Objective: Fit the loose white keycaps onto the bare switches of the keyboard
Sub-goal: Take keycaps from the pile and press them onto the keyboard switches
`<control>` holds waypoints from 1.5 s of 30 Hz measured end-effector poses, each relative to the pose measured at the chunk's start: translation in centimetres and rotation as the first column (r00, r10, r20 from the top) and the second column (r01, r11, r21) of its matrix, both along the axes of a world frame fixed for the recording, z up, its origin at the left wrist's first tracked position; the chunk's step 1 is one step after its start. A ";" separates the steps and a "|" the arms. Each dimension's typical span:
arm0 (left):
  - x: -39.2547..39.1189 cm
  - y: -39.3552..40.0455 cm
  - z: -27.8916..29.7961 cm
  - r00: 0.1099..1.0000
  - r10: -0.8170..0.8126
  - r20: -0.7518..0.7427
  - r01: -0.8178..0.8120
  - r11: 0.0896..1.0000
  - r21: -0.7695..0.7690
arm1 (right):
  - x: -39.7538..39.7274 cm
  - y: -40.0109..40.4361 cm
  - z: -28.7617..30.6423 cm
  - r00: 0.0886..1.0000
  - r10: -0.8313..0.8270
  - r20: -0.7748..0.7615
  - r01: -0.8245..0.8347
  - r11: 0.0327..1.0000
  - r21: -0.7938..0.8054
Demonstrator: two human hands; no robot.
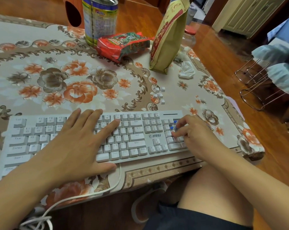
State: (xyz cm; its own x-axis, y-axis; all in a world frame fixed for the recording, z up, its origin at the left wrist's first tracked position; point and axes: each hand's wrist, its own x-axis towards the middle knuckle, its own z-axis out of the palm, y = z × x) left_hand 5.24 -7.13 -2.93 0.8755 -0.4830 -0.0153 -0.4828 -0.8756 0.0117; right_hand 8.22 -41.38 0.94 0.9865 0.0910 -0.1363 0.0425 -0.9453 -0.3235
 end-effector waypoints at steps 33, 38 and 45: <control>-0.4 -0.3 0.2 0.998 0.003 0.055 -0.002 1.000 -0.016 | 0.5 -1.2 2.9 0.984 0.178 -0.010 -0.176 0.966 -0.191; -0.4 -0.3 0.1 0.999 0.005 0.052 -0.005 1.000 -0.014 | 6.0 0.2 4.0 0.995 -0.018 0.098 0.012 0.998 0.055; -0.3 -0.2 0.2 0.998 0.004 0.066 -0.002 1.000 -0.021 | 12.9 3.4 0.5 0.989 0.147 0.023 -0.141 0.974 -0.175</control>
State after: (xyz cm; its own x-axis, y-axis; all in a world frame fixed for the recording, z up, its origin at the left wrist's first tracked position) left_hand 4.91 -7.37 -2.68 0.8758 -0.4799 0.0523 -0.4804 -0.8770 -0.0020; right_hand 21.10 -37.95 1.48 0.9693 0.2104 -0.1270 0.1907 -0.9699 -0.1516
